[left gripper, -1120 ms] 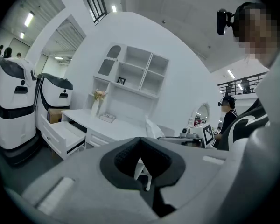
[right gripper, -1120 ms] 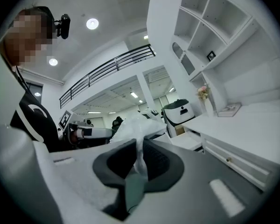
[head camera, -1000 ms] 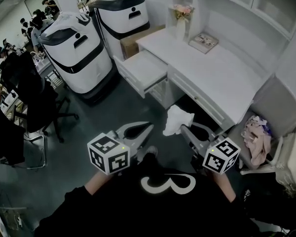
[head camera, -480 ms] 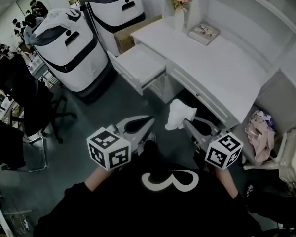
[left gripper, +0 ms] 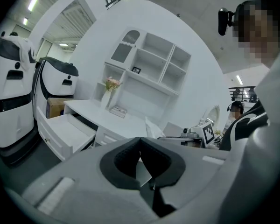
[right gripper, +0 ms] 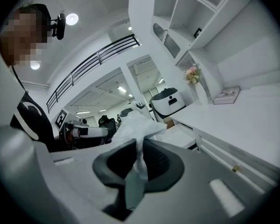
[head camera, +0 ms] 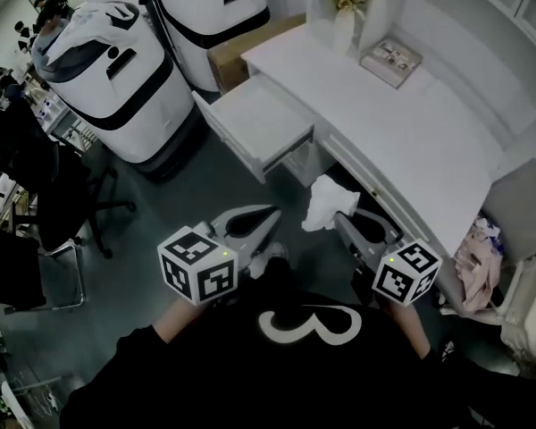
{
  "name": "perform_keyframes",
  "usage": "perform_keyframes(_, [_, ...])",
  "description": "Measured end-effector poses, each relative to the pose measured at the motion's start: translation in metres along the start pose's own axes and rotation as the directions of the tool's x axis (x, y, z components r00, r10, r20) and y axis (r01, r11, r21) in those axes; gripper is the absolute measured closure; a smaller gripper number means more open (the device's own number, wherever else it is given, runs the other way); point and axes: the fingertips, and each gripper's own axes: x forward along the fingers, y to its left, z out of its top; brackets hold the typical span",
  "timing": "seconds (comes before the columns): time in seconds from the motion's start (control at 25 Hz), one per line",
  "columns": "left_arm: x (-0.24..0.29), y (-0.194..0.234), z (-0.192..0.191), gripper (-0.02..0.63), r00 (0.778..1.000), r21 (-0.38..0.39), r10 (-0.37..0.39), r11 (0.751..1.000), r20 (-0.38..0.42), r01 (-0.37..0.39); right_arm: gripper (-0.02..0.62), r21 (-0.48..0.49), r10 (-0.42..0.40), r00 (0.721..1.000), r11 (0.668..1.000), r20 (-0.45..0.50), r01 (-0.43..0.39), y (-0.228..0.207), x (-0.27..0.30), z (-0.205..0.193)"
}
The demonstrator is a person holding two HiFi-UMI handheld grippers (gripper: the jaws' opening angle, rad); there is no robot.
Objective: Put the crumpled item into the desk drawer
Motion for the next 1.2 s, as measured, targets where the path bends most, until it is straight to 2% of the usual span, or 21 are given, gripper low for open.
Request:
perform_keyframes(0.36, [0.048,0.144,0.039,0.597,0.996,-0.081,0.044,0.995,-0.073,-0.050,0.551,0.054,-0.006,0.997,0.998,-0.076,0.010,-0.065,0.134,0.035])
perform_keyframes(0.64, [0.071,0.233,0.069,0.595,0.997,-0.114,0.037,0.993,-0.065,-0.044,0.551,0.027,-0.029,0.987,0.999,-0.155,0.033,-0.094,0.219,0.053])
perform_keyframes(0.88, [0.079,0.273,0.072,0.595,0.997,-0.085,0.039,0.995,-0.073,-0.045,0.551,-0.054,-0.061,0.976,0.997,-0.208,0.051,-0.116,0.261,0.057])
perform_keyframes(1.2, [0.081,0.307,0.074,0.595,0.994,-0.111,0.090,0.989,-0.064,-0.097,0.551,-0.074,-0.037,0.963,0.997,-0.267,0.018,-0.130,0.308,0.051])
